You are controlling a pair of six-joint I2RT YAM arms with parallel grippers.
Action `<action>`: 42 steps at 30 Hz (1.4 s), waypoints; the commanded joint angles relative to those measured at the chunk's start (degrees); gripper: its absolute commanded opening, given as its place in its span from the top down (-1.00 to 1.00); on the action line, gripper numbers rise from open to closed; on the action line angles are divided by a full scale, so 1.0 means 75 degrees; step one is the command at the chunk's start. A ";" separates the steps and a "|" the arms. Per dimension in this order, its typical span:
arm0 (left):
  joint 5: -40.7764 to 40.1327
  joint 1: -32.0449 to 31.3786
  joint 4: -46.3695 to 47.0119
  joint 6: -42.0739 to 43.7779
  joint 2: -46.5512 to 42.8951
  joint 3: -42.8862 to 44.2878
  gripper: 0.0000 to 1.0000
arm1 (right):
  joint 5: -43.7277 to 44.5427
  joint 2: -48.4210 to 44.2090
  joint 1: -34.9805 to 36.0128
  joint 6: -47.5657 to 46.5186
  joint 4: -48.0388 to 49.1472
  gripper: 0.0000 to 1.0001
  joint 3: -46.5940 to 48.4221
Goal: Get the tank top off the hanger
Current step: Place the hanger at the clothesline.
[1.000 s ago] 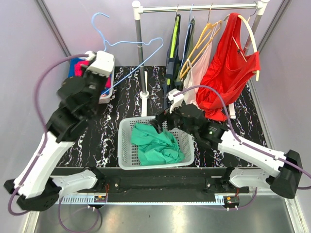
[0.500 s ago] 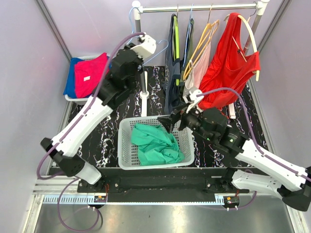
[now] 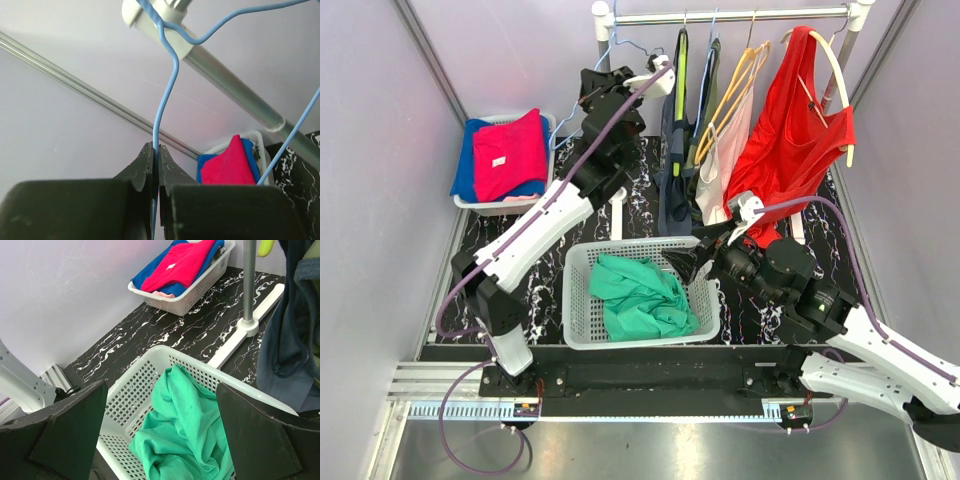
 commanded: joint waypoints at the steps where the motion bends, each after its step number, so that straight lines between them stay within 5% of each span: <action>1: -0.0346 -0.0143 0.1544 0.1278 0.0391 0.0658 1.00 | -0.0017 -0.0183 -0.0045 -0.0049 -0.0012 -1.00 0.0016; 14: -0.0803 -0.0178 0.1018 0.0588 -0.0077 -0.0676 1.00 | 0.0147 -0.0617 -0.0045 -0.0225 -0.0223 -0.99 0.0239; 23: -0.0909 -0.0166 0.0643 0.0237 -0.0148 -0.0596 1.00 | 0.0252 -0.0746 -0.0045 -0.0119 -0.0352 -1.00 0.0333; 24: -0.0897 -0.0166 0.0538 0.0120 -0.0206 -0.0514 0.74 | 0.0322 -0.0758 -0.0045 -0.0119 -0.0375 -0.99 0.0344; 25: -0.0909 -0.0178 0.0212 -0.0009 -0.0241 -0.0455 0.24 | 0.0369 -0.0758 -0.0045 -0.0108 -0.0398 -0.99 0.0391; 28: -0.0839 -0.0260 -0.0374 -0.0524 -0.0534 -0.0361 -0.83 | 0.0545 -0.0676 -0.0045 -0.0201 -0.0504 -1.00 0.0717; 29: -0.0792 -0.0306 -0.0679 -0.0966 -0.0732 -0.0303 -0.98 | 0.0592 -0.0560 -0.0033 -0.0236 -0.0527 -0.99 0.0847; 42: -0.0219 -0.1033 -0.2823 -0.2375 -0.2690 0.0072 -0.98 | 0.2349 0.2553 -0.0056 -0.1583 -0.1289 -0.97 0.5181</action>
